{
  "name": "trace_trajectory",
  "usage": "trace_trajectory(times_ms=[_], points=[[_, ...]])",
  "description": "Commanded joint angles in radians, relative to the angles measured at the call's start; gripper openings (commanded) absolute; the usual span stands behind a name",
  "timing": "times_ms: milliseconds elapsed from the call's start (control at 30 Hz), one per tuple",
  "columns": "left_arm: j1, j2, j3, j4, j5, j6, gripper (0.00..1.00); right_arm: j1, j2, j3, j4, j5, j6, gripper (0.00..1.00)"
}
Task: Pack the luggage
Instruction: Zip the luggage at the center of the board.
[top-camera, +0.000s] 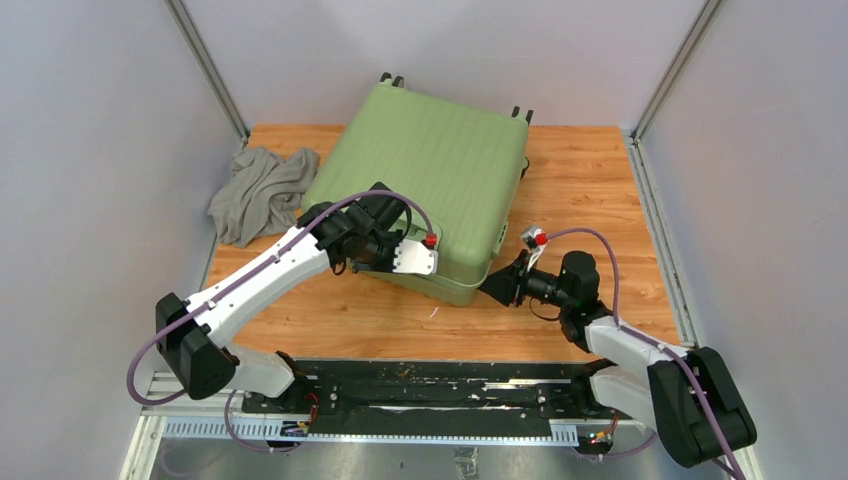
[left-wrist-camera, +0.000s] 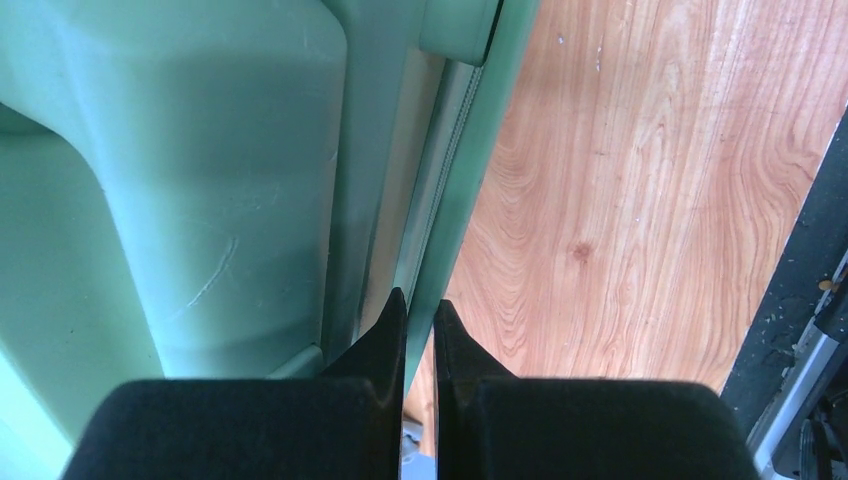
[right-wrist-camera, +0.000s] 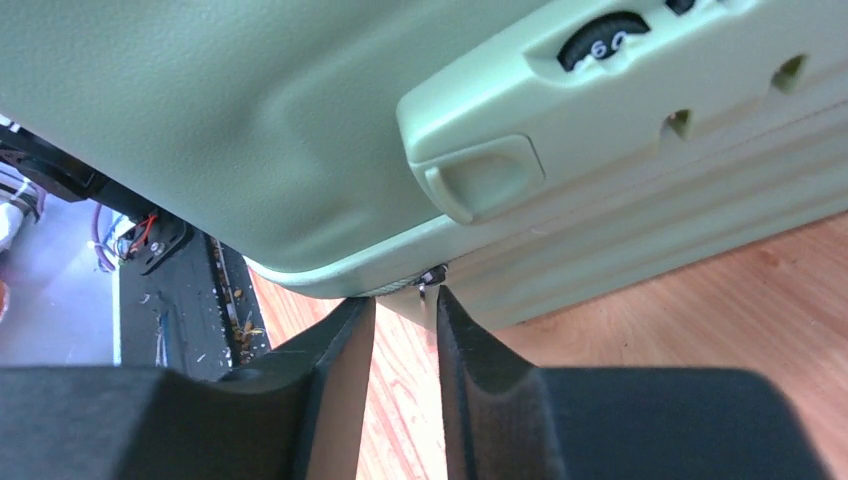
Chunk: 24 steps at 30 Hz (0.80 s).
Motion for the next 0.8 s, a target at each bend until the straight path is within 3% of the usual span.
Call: trace_trajectory(times_ms=[0,367,767], points=[[-0.011,-0.01,0.096,0.18,-0.012,-0.006,0.0,0.005,0.011,0.038,0.06,-0.053,0.002,0.27],[-0.011,-0.001,0.1,0.193,-0.007,-0.066,0.0,0.047,-0.049,0.002,0.04,-0.009,0.009,0.0],[-0.011,0.053,0.121,0.225,-0.005,-0.128,0.0,0.196,-0.272,-0.013,-0.207,0.137,-0.077,0.0]])
